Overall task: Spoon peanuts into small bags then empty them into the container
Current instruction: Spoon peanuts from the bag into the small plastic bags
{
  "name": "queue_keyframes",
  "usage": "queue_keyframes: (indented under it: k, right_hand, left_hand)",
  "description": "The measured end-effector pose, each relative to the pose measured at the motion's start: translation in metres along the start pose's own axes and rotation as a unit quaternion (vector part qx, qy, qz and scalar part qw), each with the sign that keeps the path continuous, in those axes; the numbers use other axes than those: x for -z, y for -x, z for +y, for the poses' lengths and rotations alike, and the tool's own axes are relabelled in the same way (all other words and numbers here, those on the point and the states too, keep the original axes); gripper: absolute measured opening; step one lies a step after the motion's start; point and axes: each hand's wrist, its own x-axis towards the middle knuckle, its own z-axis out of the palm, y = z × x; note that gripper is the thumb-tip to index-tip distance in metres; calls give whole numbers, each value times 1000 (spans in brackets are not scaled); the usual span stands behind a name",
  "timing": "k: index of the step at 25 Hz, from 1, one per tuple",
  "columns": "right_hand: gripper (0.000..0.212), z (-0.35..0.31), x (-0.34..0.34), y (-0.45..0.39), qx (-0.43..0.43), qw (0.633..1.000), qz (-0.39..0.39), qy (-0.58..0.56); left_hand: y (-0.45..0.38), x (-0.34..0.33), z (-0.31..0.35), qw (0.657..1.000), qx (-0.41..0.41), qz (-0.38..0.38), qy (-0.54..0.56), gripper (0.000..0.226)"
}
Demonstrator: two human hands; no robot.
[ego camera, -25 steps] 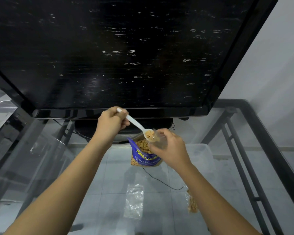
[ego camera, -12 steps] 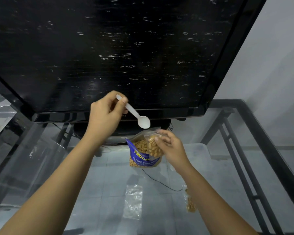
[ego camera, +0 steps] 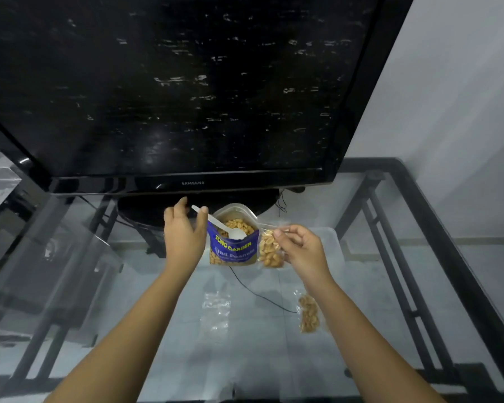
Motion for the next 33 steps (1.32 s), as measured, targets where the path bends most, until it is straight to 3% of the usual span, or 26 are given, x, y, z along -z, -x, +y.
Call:
queue_keyframes:
  k: [1,3,5,6,9,13,16,19,22,27,30,33]
  right_hand:
    - [9,3,3,3,-6,1000,-1,-1]
    - [6,9,10,10,-18,1000,-5,-6]
    - [7,17,15,15,-36,999,-11,-20]
    - [8,21,17,18,-45,999,-13,-28]
    - [14,38,32,23,-82,997,-5,4]
    - [15,72,63,28,-65,969,26,236]
    - [13,89,71,28,-48,916,41,396]
    - [11,105,69,23,-35,879,47,473]
    - [13,115,64,19,-17,855,35,518]
    - [26,98,54,25,39,846,36,531]
    - [19,93,25,32,106,875,-64,469]
    - [26,105,-18,25,110,881,-155,434]
  left_hand:
    - [16,-1,4,999,-35,2,22,29]
    - [53,-12,7,990,-60,-117,58,14]
    - [85,-27,5,948,12,-287,140,9]
    - [95,-35,1,927,51,-328,176,13]
    - [114,-58,-10,898,129,-352,229,8]
    - [139,-78,-29,885,202,-377,183,10]
    - [155,-93,-37,902,213,-356,119,8]
    - [163,-108,-43,935,175,-308,39,16]
    - [167,-115,-49,945,153,-290,-2,19]
    - [156,-89,-54,968,72,-231,-67,33]
    - [126,-54,-76,982,76,-155,-72,24]
    - [105,-33,-113,979,111,-128,-110,27]
